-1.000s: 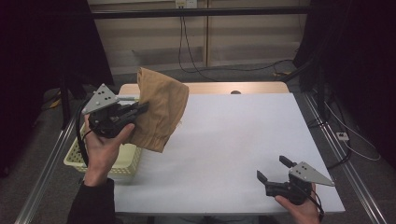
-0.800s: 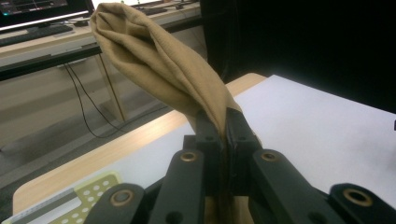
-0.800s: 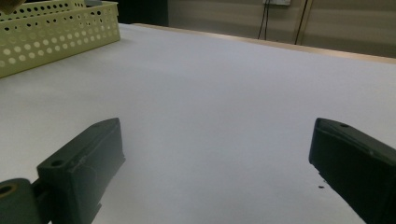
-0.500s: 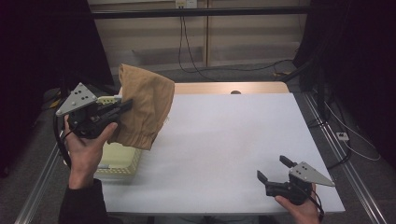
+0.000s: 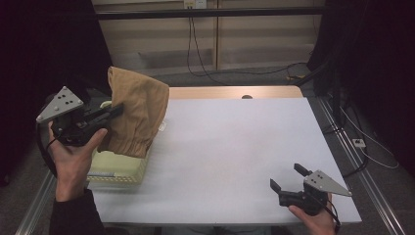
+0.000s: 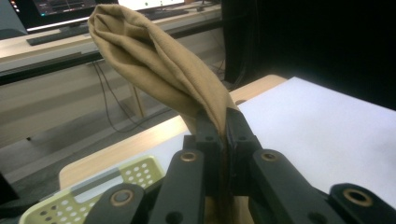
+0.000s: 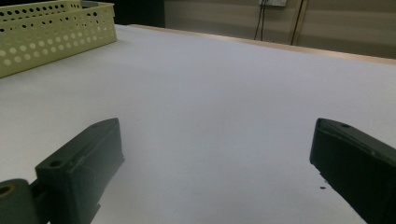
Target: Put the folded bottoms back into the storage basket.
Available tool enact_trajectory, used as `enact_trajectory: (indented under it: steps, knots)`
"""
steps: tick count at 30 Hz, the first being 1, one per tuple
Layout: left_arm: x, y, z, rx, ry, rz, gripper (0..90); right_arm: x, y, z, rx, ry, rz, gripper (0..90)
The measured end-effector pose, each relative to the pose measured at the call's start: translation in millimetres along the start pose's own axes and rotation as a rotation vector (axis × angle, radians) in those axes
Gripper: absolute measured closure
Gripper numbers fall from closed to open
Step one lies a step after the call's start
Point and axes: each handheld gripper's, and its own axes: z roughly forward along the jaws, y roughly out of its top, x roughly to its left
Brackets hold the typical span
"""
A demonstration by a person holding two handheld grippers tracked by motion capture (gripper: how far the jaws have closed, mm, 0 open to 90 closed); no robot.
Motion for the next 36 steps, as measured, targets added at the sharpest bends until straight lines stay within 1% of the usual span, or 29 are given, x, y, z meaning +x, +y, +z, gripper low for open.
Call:
enact_trajectory:
  steps: [2, 4, 7, 8, 11, 15, 16, 18, 22, 26, 32, 36]
  knots:
    - [2.8, -0.5, -2.6, 0.003, 0.018, 0.008, 86.3, -0.6, 0.3, -0.1, -0.004, -0.007, 0.009, 2.3]
    - [5.7, -3.8, -4.7, -0.004, 0.023, 0.000, 86.3, -0.6, 0.4, -0.2, -0.006, -0.006, 0.005, 2.2]
    - [11.0, -8.1, -6.1, 0.013, 0.052, -0.010, 86.3, 0.6, 0.5, 0.2, -0.003, -0.005, 0.002, 2.3]
    - [12.4, -9.3, -6.7, 0.013, 0.064, -0.019, 86.3, 1.0, 0.6, 0.2, -0.005, -0.003, 0.000, 2.3]
    - [16.3, -12.4, -7.6, 0.018, 0.071, -0.027, 86.3, 1.3, 0.6, 0.1, -0.004, 0.000, -0.009, 2.3]
    - [19.9, -16.3, -6.8, 0.031, 0.076, -0.028, 86.3, 1.5, 0.7, 0.1, -0.005, 0.006, -0.015, 2.3]
    - [20.8, -17.4, -6.3, 0.041, 0.075, -0.021, 86.3, 1.8, 0.8, -0.3, -0.006, 0.008, -0.015, 2.3]
    - [22.1, -19.9, -4.1, 0.046, 0.073, -0.026, 86.3, 1.9, 0.8, -0.3, -0.006, 0.008, -0.016, 2.2]
    - [24.4, -24.3, 1.7, 0.077, 0.078, -0.018, 86.3, 2.4, 0.9, 0.1, -0.004, 0.011, -0.017, 2.3]
    - [28.9, -27.5, 2.1, 0.081, 0.075, -0.027, 86.3, 2.1, 0.7, 0.3, -0.003, 0.010, -0.017, 2.2]
    - [37.9, -35.2, 5.0, 0.096, 0.069, -0.061, 86.3, 2.0, 0.5, 0.4, 0.000, 0.011, -0.016, 2.3]
    - [44.0, -41.6, 11.5, 0.125, 0.078, -0.068, 86.3, 2.9, 0.1, 0.8, 0.006, 0.010, -0.018, 2.3]
